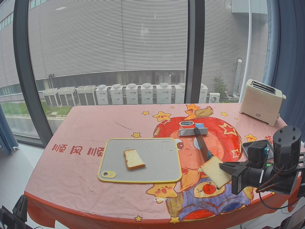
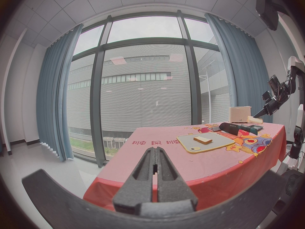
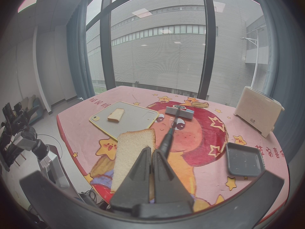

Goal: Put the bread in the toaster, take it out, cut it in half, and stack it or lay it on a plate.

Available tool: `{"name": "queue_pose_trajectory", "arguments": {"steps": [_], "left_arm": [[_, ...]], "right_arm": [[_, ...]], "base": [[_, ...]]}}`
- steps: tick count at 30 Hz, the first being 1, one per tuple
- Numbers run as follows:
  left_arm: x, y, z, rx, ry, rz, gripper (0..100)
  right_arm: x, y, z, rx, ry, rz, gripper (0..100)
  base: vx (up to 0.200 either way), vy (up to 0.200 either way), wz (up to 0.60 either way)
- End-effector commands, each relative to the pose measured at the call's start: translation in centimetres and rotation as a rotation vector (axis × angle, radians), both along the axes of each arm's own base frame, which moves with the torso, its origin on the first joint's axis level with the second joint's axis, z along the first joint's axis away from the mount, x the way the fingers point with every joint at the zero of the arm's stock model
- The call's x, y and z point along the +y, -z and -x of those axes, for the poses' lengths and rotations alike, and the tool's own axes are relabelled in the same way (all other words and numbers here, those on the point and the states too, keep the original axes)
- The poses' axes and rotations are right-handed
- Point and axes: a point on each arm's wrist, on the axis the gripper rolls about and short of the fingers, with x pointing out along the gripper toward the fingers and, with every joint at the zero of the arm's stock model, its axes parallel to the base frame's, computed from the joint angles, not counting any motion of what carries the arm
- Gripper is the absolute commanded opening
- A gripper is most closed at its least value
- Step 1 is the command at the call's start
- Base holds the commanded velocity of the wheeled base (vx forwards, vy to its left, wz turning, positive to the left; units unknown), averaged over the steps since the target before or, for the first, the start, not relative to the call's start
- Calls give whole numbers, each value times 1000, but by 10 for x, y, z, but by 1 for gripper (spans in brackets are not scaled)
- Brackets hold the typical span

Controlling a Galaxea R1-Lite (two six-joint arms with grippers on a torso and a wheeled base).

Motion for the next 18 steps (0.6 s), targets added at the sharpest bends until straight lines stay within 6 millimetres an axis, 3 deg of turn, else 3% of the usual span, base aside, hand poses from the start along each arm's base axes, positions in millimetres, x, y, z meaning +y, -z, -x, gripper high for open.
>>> {"name": "queue_pose_trajectory", "arguments": {"steps": [1, 18], "left_arm": [[0, 5, 0, 0, 0, 0, 0], [0, 5, 0, 0, 0, 1, 0]], "right_arm": [[0, 0, 0, 1, 1, 0, 0], [0, 1, 1, 3, -5, 5, 0]], "base": [[0, -200, 0], [0, -200, 0]]}}
